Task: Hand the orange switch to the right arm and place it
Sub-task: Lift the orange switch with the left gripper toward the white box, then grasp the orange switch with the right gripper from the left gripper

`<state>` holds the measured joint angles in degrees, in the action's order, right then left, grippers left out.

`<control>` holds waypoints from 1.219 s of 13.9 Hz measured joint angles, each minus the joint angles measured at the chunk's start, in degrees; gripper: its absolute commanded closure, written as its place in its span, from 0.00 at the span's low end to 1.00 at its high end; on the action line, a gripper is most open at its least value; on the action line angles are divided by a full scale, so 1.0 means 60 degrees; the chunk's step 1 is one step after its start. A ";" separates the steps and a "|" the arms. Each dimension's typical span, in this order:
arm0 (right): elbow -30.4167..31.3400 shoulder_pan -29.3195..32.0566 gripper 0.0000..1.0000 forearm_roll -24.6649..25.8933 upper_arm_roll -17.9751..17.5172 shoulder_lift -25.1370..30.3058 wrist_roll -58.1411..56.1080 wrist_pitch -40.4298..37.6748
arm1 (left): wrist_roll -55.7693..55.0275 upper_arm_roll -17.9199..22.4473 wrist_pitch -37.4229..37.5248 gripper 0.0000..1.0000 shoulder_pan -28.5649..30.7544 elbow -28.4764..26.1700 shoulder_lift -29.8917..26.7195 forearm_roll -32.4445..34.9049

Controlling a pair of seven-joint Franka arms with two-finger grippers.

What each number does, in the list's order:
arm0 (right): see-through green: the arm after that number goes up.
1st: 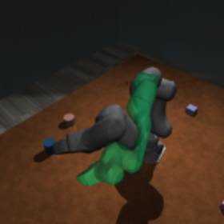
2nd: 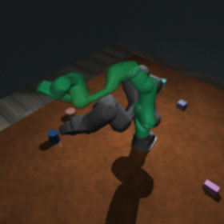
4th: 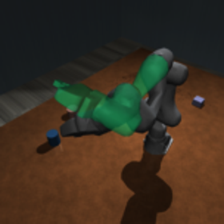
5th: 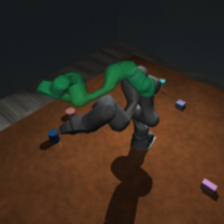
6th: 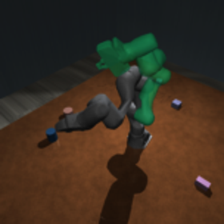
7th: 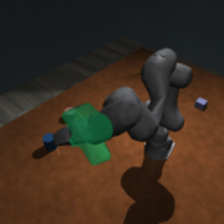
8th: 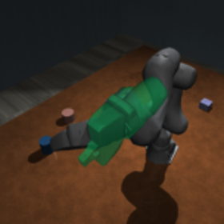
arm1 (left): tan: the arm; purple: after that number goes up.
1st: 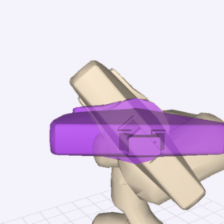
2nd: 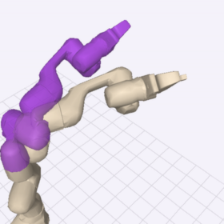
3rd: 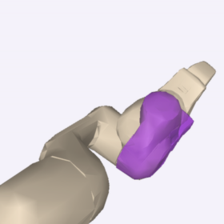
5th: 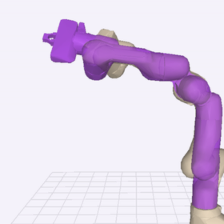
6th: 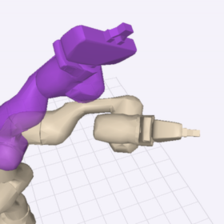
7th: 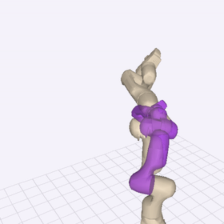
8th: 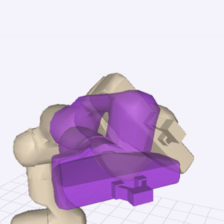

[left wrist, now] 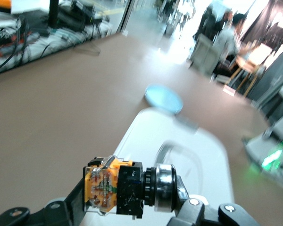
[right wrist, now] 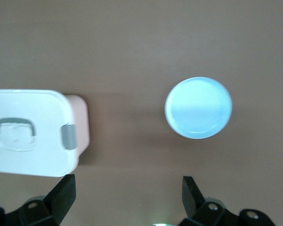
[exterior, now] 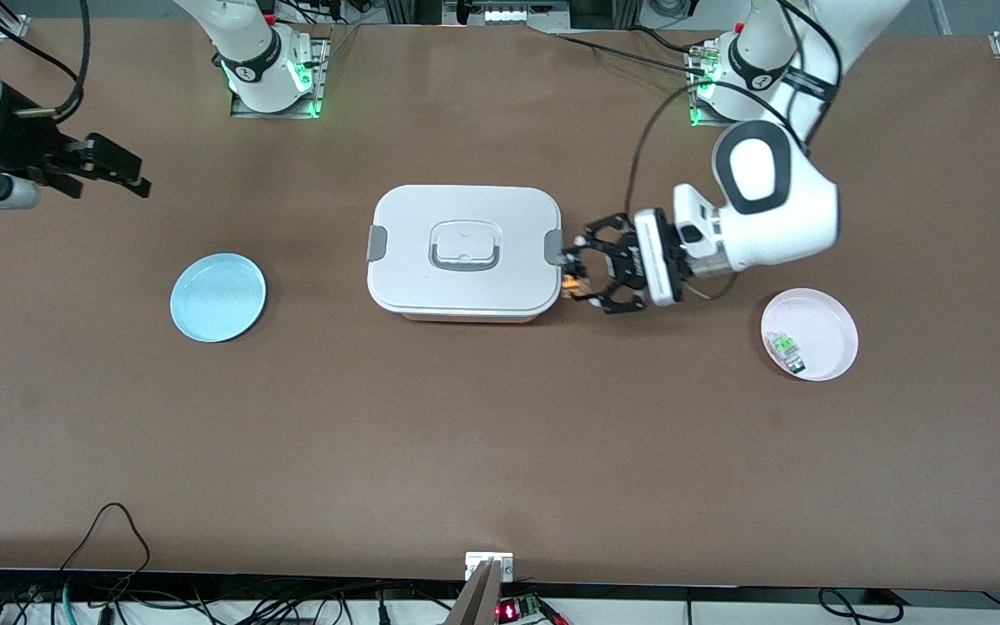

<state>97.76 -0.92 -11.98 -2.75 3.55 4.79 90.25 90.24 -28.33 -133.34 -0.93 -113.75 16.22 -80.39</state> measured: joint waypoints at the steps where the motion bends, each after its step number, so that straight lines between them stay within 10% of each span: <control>1: 0.0023 -0.0008 0.00 -0.0709 -0.0015 -0.0061 0.0000 -0.0187 | -0.0037 -0.0063 -0.0111 1.00 -0.0399 0.0225 0.0000 -0.0742; 6: 0.0125 -0.0009 0.00 -0.4066 -0.0021 -0.0531 0.0011 -0.0569 | -0.0175 -0.0280 -0.0638 1.00 -0.1666 0.1208 -0.0001 -0.3033; 17: 0.1407 -0.0158 0.00 -1.0627 -0.0034 -0.2174 0.0645 -0.0803 | -0.0283 -0.0561 -0.0863 1.00 -0.1964 0.1608 0.0003 -0.3520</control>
<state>106.20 -1.87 -75.74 -2.96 -9.49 8.66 85.43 88.54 -31.69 -138.51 -12.72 -104.11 16.24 -101.50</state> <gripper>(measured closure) 0.000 0.273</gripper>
